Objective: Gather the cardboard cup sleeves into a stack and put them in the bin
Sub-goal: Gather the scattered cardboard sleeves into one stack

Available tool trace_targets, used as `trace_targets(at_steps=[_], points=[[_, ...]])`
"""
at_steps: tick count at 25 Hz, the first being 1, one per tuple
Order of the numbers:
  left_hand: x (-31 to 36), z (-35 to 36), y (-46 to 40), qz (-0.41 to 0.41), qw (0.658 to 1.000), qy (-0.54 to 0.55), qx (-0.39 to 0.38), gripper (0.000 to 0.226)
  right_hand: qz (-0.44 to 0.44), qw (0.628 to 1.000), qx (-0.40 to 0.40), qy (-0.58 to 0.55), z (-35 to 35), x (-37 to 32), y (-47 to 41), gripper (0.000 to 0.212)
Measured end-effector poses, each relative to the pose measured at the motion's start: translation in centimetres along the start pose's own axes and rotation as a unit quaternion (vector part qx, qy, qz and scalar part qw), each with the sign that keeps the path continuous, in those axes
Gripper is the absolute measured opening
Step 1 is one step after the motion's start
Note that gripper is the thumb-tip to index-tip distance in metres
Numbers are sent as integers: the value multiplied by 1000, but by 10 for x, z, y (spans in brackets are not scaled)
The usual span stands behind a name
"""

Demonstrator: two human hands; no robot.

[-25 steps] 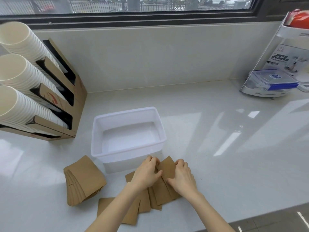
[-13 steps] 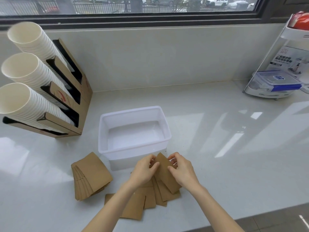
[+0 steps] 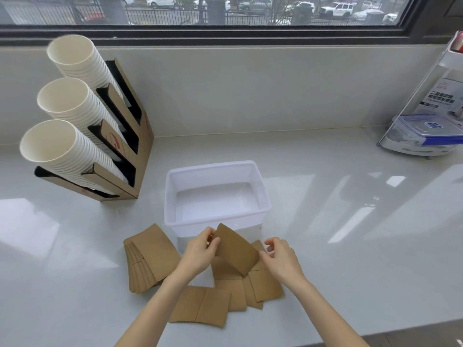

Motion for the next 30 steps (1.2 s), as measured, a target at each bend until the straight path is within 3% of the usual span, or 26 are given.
trace_targets(at_steps=[3,8,10,15,27,30], points=[[-3,-9,5,-6,1000,12,13,23,25,996,-40,79,11,-2,4,61],[-7,-20,14,-12,999,19,28,19,57,991,-31,117,18,-7,9,64],[-8,-24,16,-14,999,22,30,12,63,994,-39,79,17,-9,9,60],[-10,-31,19,-19,998,38,36,9,45,998,-12,-48,6,-12,10,28],[-7,-46,20,-12,998,35,60,17,14,988,154,-27,-36,-29,12,23],[-10,-50,20,-13,997,35,64,19,0,986,157,-62,-39,-34,10,21]])
Point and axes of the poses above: each hand's wrist, its own y-axis away from the middle knuckle, its own z-axis out of the palm, x = y × z, the point moved 4 cm from there along -y, towards the middle knuckle, and after that the axes turned 15 degrees about y, right-handed, at the moved point
